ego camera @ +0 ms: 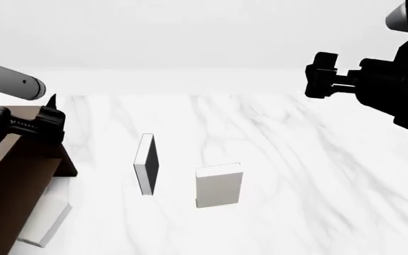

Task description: Pick up the book on the right and place it under the cabinet shelf.

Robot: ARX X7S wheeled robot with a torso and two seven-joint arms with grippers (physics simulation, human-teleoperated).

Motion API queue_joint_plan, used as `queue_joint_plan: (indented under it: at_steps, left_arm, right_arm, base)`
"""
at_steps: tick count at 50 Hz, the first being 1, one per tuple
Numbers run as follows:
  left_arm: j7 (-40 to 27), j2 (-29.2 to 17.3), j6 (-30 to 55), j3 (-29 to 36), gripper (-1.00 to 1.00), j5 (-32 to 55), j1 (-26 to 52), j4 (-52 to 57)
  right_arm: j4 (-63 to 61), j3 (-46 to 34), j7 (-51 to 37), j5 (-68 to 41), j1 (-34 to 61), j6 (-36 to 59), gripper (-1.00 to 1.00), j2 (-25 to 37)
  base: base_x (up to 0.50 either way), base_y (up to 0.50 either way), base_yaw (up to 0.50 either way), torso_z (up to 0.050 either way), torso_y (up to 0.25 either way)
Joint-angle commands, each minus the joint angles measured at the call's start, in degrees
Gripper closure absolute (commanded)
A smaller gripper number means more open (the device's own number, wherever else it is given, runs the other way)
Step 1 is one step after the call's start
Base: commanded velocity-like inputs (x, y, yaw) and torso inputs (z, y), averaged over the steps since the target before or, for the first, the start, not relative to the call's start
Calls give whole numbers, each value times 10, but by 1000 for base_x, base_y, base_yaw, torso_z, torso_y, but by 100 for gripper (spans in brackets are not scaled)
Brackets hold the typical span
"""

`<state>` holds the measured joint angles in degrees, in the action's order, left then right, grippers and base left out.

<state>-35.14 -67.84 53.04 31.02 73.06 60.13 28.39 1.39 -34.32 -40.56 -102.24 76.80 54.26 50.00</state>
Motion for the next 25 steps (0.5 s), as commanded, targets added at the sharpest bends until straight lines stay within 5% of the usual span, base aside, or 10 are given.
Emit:
queue_joint_plan:
  at_steps: [1, 25]
  left_arm:
    - [-1, -15, 0, -27, -100, 19, 29, 10]
    - [-11, -106, -71, -83, -100, 62, -10, 30]
  right_arm:
    - [-9, 12, -4, -8, 11, 2, -100, 22]
    - [-58, 53, -23, -51, -5, -3, -100, 110]
  base:
    - [0, 0, 0, 0, 250]
    - [0, 0, 0, 0, 250]
